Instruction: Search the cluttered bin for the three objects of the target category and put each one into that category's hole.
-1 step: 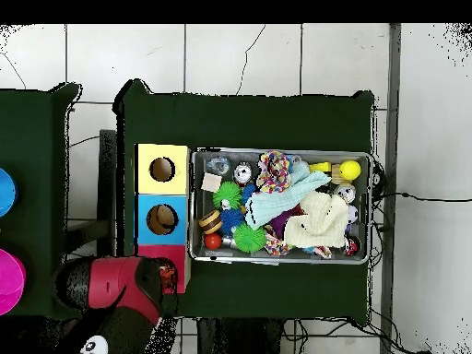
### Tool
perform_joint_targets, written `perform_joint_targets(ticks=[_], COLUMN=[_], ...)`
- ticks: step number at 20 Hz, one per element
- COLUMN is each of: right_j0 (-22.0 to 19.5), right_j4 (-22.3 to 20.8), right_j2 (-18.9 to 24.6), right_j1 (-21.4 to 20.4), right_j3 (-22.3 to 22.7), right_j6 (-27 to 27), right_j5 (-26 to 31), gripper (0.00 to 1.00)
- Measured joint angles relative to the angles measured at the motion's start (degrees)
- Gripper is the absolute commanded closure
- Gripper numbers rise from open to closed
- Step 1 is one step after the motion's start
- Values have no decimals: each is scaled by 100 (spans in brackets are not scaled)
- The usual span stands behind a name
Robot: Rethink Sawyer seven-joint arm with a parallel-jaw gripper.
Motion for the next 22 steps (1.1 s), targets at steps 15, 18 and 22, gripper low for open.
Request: perform_joint_targets(ticks=[15, 18, 22], right_j0=[0, 0, 0], right_j4=[0, 0, -1], right_j2=[1, 1, 1], right_j1=[8, 8, 0], right_j3=[-17, -17, -19], right_j6=[1, 1, 1], right_j5=[0, 0, 0], gripper=[0, 0, 0])
